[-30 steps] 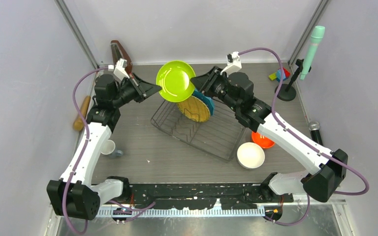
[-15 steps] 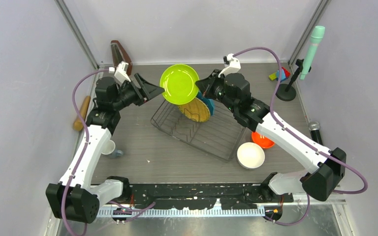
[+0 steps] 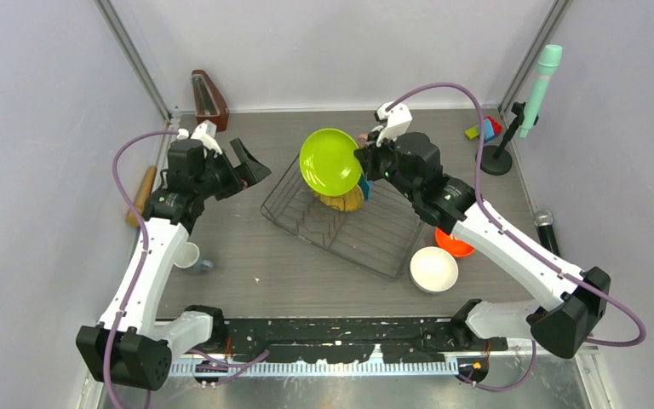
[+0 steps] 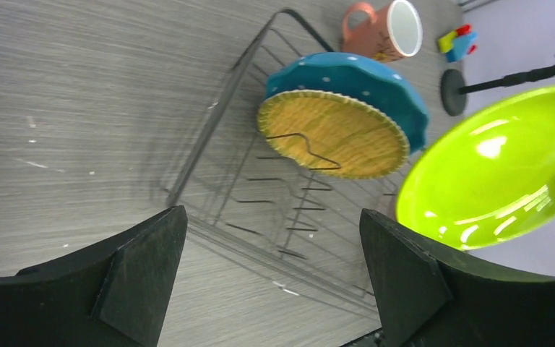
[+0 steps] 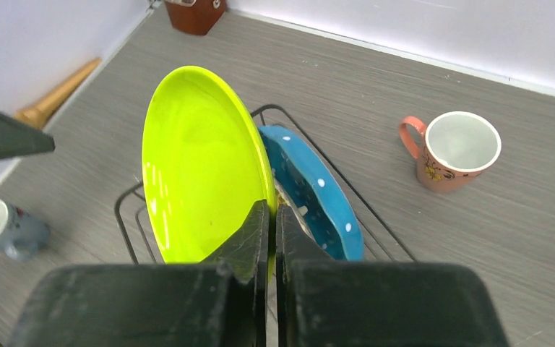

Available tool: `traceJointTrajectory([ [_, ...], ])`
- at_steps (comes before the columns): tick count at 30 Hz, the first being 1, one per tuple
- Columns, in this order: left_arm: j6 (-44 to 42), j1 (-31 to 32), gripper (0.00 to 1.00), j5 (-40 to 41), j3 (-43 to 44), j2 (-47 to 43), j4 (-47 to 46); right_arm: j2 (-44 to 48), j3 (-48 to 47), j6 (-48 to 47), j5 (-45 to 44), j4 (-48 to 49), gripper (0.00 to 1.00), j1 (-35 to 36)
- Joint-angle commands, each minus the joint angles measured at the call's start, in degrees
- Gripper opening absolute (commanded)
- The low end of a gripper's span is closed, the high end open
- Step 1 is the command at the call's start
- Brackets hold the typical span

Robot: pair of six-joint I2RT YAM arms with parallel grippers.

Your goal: Load the mixed dishes into the dish rack

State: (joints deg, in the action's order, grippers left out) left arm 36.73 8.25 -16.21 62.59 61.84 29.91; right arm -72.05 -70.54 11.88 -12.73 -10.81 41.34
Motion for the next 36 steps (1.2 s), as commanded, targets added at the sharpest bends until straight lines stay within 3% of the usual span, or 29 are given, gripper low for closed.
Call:
traceJointTrajectory([
  [1, -4.79, 0.01, 0.92, 5.04, 2.16, -0.55, 4.0, 2.95, 0.82, -11.05, 7.46, 1.78, 0.0, 0.14],
  [5, -5.6, 0.01, 0.91, 6.28, 2.03, 1.0, 5.06, 1.94, 0.87, -15.74, 10.83, 1.15, 0.0, 0.48],
  [10, -6.87, 0.01, 0.9, 5.8, 1.68, 1.67, 4.72, 0.25, 1.4, -22.46, 8.18, 3.02, 0.0, 2.58],
  [18, -8.3, 0.01, 0.89, 6.37, 1.22, 1.58, 3.94, -2.7, 4.77, -43.64, -3.71, 12.78, 0.0, 9.46],
  [29, -9.04, 0.01, 0.89, 6.46, 1.42, 2.55, 3.87, -8.06, 6.96, -53.7, -10.54, 20.74, 0.0, 11.38],
  [36, -9.27, 0.01, 0.89, 6.36, 1.58, 3.06, 3.84, -9.94, 7.84, -53.55, -10.96, 21.79, 0.0, 12.12],
])
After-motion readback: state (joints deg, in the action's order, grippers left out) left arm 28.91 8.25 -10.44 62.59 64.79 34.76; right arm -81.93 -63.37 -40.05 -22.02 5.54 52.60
